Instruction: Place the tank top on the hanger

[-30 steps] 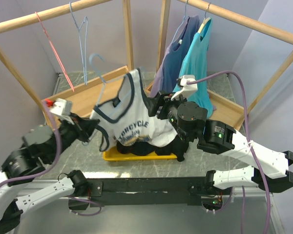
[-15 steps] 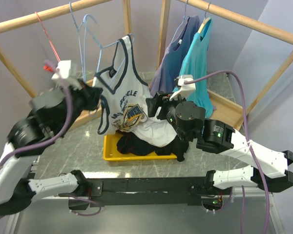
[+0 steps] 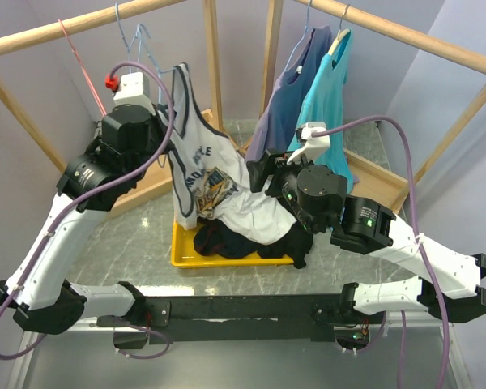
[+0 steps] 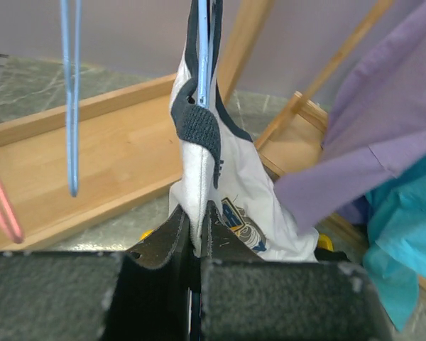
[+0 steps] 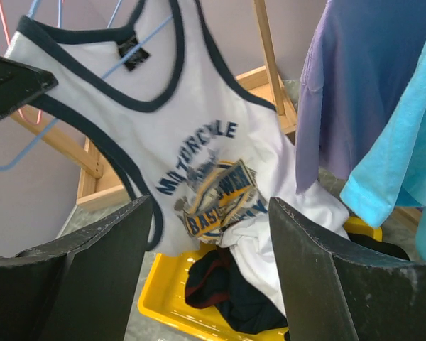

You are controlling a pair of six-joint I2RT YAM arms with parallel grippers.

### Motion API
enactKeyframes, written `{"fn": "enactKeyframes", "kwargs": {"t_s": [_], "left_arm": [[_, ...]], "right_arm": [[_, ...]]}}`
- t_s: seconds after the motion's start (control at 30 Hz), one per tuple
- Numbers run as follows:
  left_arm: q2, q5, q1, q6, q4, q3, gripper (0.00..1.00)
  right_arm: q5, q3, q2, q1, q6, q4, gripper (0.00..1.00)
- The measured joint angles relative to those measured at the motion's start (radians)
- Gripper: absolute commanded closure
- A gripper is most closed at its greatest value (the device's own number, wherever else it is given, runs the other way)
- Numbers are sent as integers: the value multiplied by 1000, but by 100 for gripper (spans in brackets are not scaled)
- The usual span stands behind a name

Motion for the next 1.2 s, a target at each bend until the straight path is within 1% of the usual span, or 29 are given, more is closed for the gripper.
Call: {"fn": "enactKeyframes", "kwargs": {"t_s": [0.13, 0.47, 0.53, 0.67, 0.77, 1.03, 1.2], "left_arm": [[2, -1, 45, 8, -14, 24, 99], [88, -6, 84, 61, -53, 286, 99], [95, -9, 85, 72, -49, 308, 99], [84, -10, 88, 82, -23, 260, 99], [62, 0, 99, 82, 12, 157, 99], [64, 54, 139, 83, 88, 19, 99], [63, 88, 156, 104, 141, -6, 99]], "right_arm": [[-11, 0, 0, -6, 0, -3, 26], [-33, 32, 18, -8, 0, -13, 25], [-34, 34, 21, -8, 0, -14, 25], [-34, 34, 21, -8, 0, -16, 25], [-35, 19, 14, -8, 8, -8, 25], [-62, -199, -81, -10, 68, 3, 25], [-84, -297, -98, -10, 103, 10, 25]]}}
